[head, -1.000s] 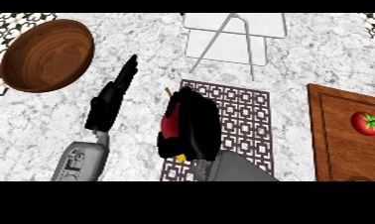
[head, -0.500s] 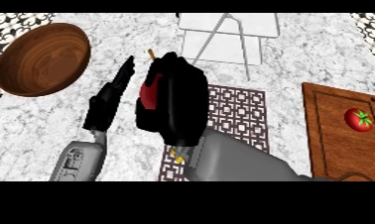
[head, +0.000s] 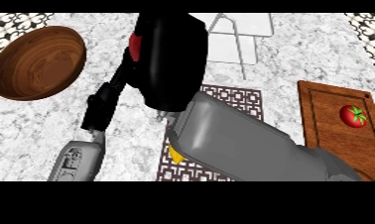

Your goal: Pick the pear from the placemat and place it in the tiered shelf

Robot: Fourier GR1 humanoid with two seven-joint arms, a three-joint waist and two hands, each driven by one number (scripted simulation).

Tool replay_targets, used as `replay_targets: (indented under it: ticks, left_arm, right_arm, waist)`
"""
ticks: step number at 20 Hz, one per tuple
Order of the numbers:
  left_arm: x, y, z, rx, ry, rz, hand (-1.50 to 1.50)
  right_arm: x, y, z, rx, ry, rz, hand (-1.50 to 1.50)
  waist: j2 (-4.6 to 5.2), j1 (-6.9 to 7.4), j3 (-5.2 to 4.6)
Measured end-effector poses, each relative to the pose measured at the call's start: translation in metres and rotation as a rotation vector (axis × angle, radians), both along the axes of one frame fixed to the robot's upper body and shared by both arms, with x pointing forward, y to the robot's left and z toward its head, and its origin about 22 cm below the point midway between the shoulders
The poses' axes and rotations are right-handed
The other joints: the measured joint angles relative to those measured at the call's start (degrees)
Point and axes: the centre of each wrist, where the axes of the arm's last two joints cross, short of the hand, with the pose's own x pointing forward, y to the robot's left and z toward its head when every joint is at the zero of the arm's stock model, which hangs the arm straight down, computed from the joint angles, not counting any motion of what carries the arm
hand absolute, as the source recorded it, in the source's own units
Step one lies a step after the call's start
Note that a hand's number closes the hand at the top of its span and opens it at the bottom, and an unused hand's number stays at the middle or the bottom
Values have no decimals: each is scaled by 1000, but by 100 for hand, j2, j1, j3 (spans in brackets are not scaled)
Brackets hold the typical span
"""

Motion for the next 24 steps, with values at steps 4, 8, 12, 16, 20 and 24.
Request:
replay_targets:
  ticks: [4, 8, 12, 16, 20, 24]
  left_arm:
    - [-1, 3, -3, 0, -2, 9, 0]
    - [-2, 1, -1, -1, -3, 11, 0]
    - [-5, 4, -2, -4, -10, 14, 0]
    - [-5, 4, -1, -8, -6, 20, 0]
    - [-4, 8, -1, -7, -12, 19, 0]
    - [-5, 13, 1, -5, -21, 25, 0]
  right_arm:
    - [10, 4, 26, -12, -49, -52, 150]
    - [22, 6, 46, -21, -74, -106, 150]
    - [32, 8, 63, -40, -98, -164, 150]
    - [37, 11, 83, -51, -132, -207, 150]
    - [44, 13, 92, -70, -138, -227, 150]
    - [57, 13, 91, -120, -141, -267, 150]
  waist:
    - [13, -18, 1]
    - [28, -6, 5]
    - [45, -16, 7]
    - [60, -61, 11]
    - [78, -88, 12]
    - [90, -93, 14]
